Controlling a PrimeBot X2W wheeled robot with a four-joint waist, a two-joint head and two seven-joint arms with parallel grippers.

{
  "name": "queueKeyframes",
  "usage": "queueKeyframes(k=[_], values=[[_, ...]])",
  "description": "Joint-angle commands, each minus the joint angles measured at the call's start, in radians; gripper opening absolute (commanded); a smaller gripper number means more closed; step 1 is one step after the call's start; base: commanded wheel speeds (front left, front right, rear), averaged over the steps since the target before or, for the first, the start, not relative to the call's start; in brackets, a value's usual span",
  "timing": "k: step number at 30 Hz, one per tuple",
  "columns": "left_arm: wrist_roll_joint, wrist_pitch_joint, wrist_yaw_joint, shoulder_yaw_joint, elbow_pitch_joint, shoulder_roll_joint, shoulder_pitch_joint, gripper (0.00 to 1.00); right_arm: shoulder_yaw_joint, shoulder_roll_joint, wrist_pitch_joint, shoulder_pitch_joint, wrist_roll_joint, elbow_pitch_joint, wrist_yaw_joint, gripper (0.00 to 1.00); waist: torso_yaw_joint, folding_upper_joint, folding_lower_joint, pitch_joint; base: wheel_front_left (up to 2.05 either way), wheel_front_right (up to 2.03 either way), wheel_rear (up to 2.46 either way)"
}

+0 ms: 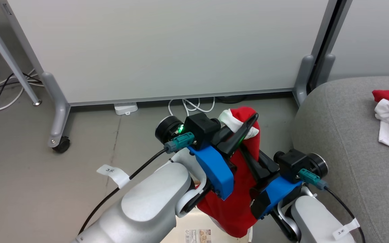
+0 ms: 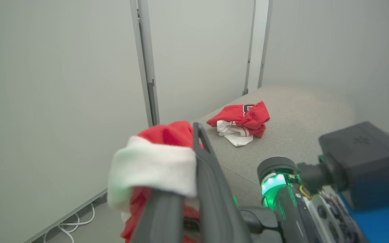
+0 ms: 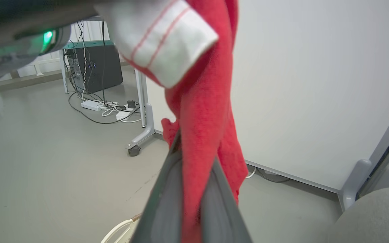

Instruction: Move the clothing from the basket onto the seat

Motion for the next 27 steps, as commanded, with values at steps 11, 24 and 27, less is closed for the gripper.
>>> queueKeyframes(k=[11, 24, 27], values=[[0.021, -0.023, 0.03, -0.013, -0.003, 0.016, 0.021, 1.0, -0.036, 0.003, 0.0, 0.013, 0.014, -0.028, 0.001, 0.0, -0.001, 0.0, 0.0, 0.007, 0.0, 0.0, 0.0], [0.042, -0.042, 0.073, -0.021, -0.028, 0.045, 0.058, 1.0, -0.14, -0.01, 0.0, -0.005, 0.002, -0.082, 0.001, 0.0, -0.06, 0.0, 0.0, 0.069, 0.0, 0.0, 0.0], [0.051, -0.049, 0.083, -0.026, -0.033, 0.054, 0.066, 1.0, -0.165, -0.016, 0.0, -0.014, -0.001, -0.099, 0.001, 0.0, -0.091, 0.0, 0.0, 0.093, 0.0, 0.0, 0.0]])
